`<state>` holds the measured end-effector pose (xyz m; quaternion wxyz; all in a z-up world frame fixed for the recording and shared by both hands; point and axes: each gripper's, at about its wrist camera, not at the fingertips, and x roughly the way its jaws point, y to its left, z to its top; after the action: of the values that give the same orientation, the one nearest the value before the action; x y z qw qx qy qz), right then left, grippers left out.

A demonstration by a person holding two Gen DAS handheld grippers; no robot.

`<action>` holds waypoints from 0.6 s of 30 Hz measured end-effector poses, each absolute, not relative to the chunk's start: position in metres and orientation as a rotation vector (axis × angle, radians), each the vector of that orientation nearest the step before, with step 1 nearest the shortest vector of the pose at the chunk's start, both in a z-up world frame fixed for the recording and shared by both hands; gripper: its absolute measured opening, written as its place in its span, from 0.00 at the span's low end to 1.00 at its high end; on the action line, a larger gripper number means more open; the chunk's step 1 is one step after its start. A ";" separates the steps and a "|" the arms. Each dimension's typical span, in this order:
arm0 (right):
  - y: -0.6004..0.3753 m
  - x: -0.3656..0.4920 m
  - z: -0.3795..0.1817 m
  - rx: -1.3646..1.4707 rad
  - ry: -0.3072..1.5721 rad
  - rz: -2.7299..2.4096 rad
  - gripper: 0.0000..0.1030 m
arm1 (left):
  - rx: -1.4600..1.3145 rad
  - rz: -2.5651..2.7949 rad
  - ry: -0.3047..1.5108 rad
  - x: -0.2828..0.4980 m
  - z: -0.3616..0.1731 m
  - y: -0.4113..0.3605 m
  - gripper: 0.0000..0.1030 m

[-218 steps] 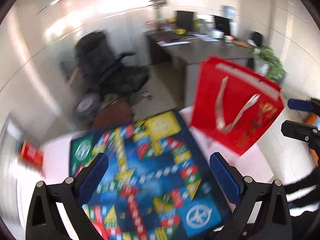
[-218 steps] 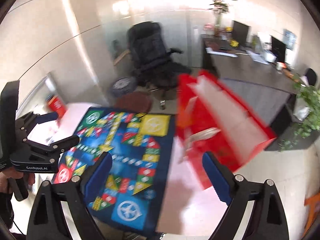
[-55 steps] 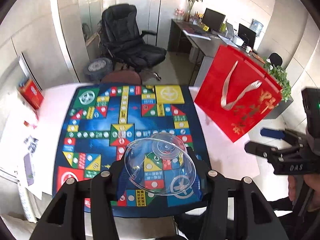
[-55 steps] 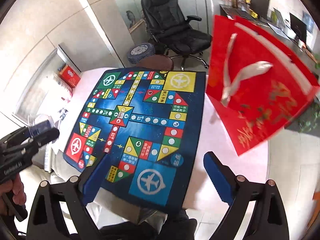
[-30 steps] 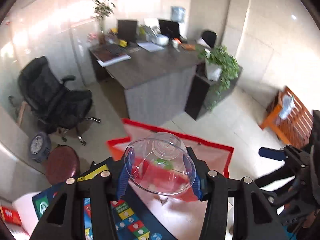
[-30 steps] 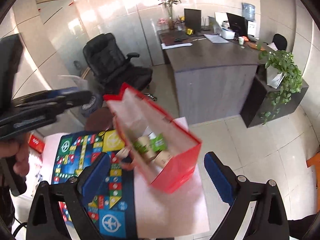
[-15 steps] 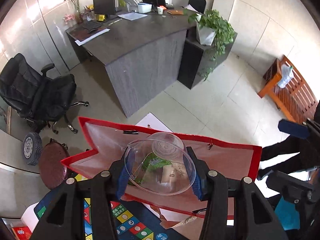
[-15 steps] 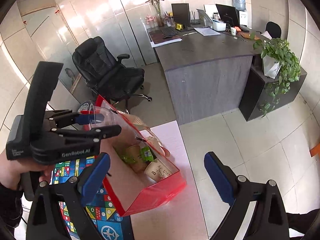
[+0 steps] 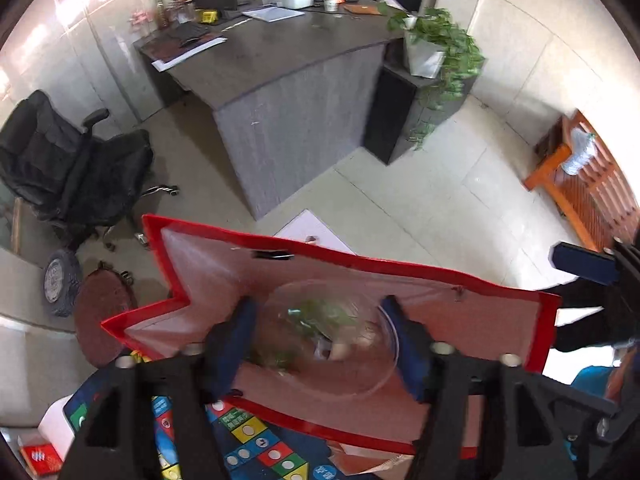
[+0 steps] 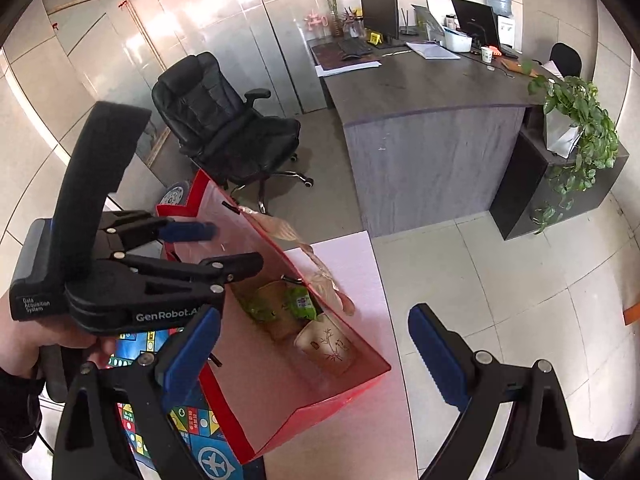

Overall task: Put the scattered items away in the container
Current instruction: 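Lower the clear cup into the bag and open the left tool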

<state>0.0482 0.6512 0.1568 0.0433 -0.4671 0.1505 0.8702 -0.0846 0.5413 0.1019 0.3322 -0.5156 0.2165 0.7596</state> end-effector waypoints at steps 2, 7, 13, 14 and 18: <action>0.652 0.049 0.155 -1.432 0.469 2.660 0.95 | -1.348 2.012 0.552 -0.087 0.102 0.537 0.84; 0.653 0.052 0.155 -1.437 0.453 2.651 0.95 | -1.356 2.015 0.527 -0.087 0.104 0.533 0.85; 0.650 0.059 0.156 -1.430 0.434 2.640 0.95 | -1.332 2.034 0.533 -0.080 0.110 0.531 0.86; 0.650 0.061 0.156 -1.429 0.436 2.640 0.95 | -1.322 2.038 0.541 -0.079 0.110 0.530 0.87; 0.647 0.069 0.156 -1.418 0.413 2.633 0.95 | -1.272 2.089 0.592 -0.071 0.113 0.527 1.00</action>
<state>0.0692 0.6467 0.1560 0.0611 -0.4687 0.1367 0.8706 -0.0710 0.5265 0.1127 0.3075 -0.4811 0.2238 0.7899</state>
